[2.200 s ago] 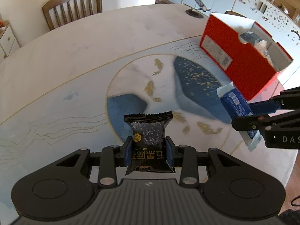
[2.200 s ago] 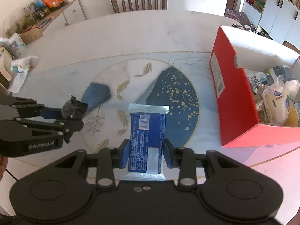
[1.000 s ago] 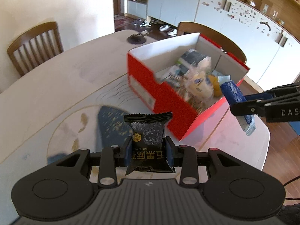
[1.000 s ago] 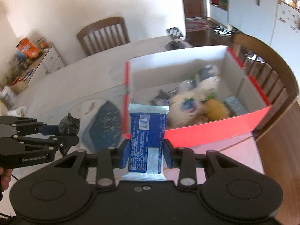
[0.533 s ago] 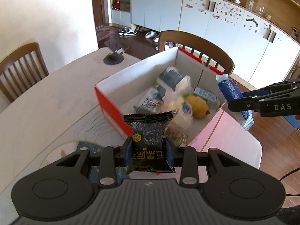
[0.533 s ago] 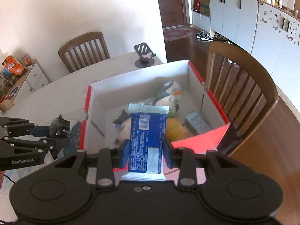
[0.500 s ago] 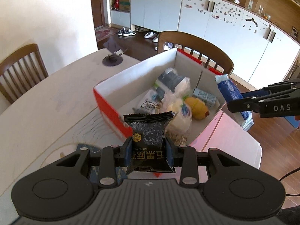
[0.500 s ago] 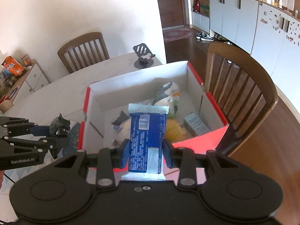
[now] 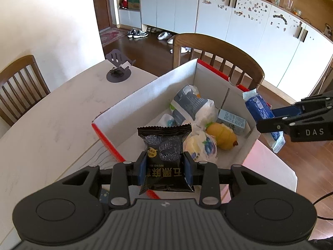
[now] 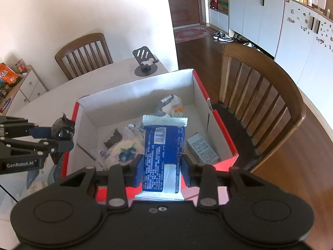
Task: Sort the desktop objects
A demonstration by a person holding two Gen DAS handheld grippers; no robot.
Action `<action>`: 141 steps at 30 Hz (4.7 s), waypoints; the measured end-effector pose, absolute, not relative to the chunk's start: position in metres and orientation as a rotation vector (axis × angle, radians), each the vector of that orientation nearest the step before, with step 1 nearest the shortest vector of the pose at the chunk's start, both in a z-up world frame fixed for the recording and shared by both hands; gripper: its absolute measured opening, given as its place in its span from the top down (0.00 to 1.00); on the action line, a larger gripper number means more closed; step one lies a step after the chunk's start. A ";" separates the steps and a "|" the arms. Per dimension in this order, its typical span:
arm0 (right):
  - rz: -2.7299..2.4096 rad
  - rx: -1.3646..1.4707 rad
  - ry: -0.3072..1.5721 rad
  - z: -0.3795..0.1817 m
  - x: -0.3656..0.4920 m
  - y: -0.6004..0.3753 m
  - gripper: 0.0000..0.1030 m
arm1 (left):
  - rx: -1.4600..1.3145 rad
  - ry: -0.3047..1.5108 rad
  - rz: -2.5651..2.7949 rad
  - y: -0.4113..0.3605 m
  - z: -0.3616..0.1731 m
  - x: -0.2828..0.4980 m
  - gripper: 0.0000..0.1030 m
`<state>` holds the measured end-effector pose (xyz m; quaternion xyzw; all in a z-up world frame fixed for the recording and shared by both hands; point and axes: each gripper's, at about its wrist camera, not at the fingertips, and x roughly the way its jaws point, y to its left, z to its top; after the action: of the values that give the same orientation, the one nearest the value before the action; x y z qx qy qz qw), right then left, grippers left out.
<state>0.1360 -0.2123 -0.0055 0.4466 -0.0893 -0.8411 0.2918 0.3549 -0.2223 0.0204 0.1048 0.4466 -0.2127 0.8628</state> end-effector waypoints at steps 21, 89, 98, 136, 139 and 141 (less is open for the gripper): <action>-2.243 1.234 -0.201 -0.028 0.094 -0.222 0.66 | 0.335 0.983 -0.472 -0.262 -0.007 0.418 0.67; -2.184 1.298 -0.084 -0.048 0.080 -0.240 0.61 | 0.280 1.013 -0.460 -0.259 -0.011 0.418 0.31; -2.161 1.231 -0.080 -0.025 0.100 -0.237 0.59 | 0.205 0.984 -0.438 -0.243 0.005 0.392 0.28; -2.173 0.966 -0.145 0.016 0.179 -0.228 0.21 | 0.069 0.875 -0.366 -0.191 0.026 0.288 0.00; -2.174 0.955 -0.141 0.015 0.185 -0.229 0.13 | 0.058 0.883 -0.375 -0.189 0.023 0.282 0.00; -2.176 0.941 -0.139 0.015 0.189 -0.230 0.09 | 0.061 0.881 -0.376 -0.188 0.021 0.277 0.00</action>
<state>0.1890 -0.2298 0.0146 0.3674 -0.0544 -0.8497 0.3742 0.2769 -0.1880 0.0212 0.0294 0.4236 -0.1808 0.8871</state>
